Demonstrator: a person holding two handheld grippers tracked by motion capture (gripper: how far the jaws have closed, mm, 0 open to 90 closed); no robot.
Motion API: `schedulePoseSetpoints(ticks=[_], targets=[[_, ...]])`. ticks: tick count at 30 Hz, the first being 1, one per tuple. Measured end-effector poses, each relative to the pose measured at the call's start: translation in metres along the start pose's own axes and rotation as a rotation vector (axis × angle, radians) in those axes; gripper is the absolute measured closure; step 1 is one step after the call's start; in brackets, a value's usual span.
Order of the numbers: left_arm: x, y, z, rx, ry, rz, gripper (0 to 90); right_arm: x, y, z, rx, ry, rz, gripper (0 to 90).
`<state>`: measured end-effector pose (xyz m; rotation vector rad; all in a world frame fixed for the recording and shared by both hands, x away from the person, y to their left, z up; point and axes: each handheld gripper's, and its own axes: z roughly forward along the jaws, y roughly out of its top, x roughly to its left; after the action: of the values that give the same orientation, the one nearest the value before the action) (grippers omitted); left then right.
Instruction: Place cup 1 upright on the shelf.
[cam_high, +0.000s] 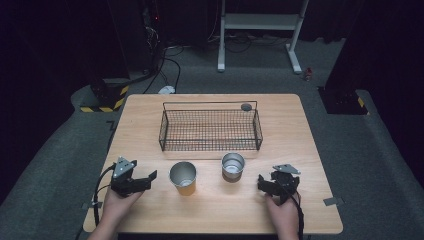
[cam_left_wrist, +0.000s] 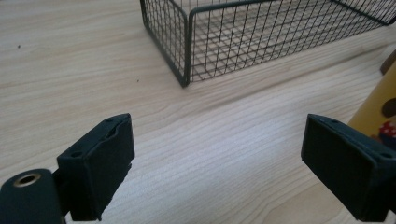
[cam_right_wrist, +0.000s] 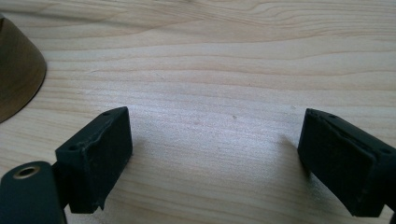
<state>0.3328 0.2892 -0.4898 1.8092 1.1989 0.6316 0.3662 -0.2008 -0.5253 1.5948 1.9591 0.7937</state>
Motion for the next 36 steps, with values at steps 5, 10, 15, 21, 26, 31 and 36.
schedulePoseSetpoints(ticks=[5, 10, 15, 21, 26, 31, 36], targets=[[-0.002, 0.005, -0.007, -0.041, -0.023, 0.003, 9.7, 0.000, 0.000, 0.000, 0.001, 0.003, 0.000, 9.8], [-0.006, 0.011, -0.016, -0.094, -0.035, 0.014, 9.6, 0.000, 0.000, 0.000, 0.002, 0.004, 0.000, 9.8], [-0.010, 0.015, -0.023, -0.141, -0.042, 0.022, 8.1, 0.000, 0.000, 0.000, 0.001, 0.004, -0.002, 9.8], [-0.014, 0.021, -0.030, -0.158, -0.060, 0.012, 0.0, 0.000, 0.000, 0.000, 0.001, 0.004, -0.002, 9.8], [-0.020, 0.024, -0.032, -0.161, -0.075, 0.023, 0.0, 0.000, 0.000, 0.000, 0.001, 0.004, 0.000, 9.8], [-0.027, 0.026, -0.034, -0.160, -0.107, 0.043, 0.0, 0.000, 0.000, 0.000, 0.002, 0.004, 0.000, 9.8], [-0.038, 0.028, -0.034, -0.165, -0.139, 0.065, 0.0, 0.000, 0.000, 0.000, 0.002, 0.005, -0.002, 9.8]])
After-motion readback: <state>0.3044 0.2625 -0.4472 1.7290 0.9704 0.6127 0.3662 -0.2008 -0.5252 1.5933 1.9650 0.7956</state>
